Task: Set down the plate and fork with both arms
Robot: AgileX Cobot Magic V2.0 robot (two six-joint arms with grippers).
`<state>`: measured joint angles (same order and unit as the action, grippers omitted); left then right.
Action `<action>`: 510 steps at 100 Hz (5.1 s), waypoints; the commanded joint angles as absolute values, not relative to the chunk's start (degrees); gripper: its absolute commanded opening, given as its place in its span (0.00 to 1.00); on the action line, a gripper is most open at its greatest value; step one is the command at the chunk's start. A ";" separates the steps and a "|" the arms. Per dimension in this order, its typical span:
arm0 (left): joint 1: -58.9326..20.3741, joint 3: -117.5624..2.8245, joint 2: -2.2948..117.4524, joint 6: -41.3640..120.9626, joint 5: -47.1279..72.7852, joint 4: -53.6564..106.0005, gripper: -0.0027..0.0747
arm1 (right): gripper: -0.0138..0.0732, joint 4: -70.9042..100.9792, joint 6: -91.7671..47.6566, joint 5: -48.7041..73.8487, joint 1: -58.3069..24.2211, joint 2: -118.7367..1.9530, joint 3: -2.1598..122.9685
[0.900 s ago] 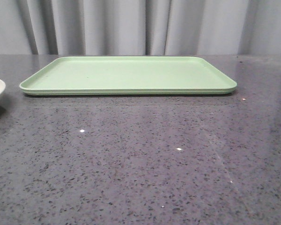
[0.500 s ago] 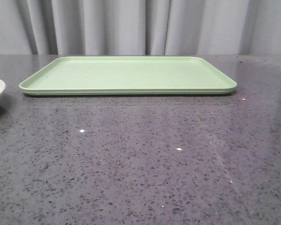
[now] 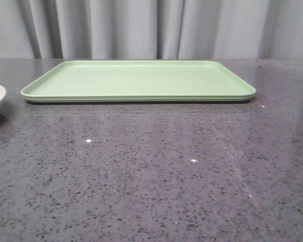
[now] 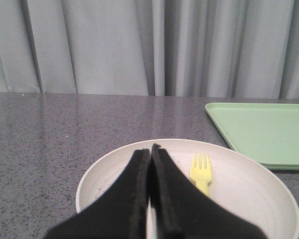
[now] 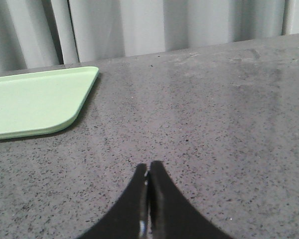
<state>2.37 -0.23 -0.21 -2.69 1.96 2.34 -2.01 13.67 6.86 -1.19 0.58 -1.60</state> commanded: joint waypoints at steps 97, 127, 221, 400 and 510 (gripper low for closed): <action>2.52 -49.04 34.39 -2.87 32.65 2.94 0.01 | 0.09 -2.55 12.92 36.19 -0.95 -35.17 47.25; 2.52 -49.82 37.49 -2.87 33.58 2.94 0.02 | 0.08 -2.49 12.92 36.03 -0.95 -39.53 49.33; 2.65 -60.23 51.45 -9.15 50.63 -10.13 0.65 | 0.58 -2.55 12.91 37.03 -0.95 -41.79 49.09; 15.73 -63.94 83.45 7.80 57.18 2.32 0.01 | 0.58 -2.55 12.91 38.35 -0.95 -41.79 49.09; 12.44 -81.06 79.76 9.43 62.51 23.46 0.01 | 0.58 -2.55 12.91 38.59 -0.95 -41.79 49.09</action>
<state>16.31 -78.40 79.66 11.75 66.63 19.84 -2.01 13.44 41.98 -1.19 -41.74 47.27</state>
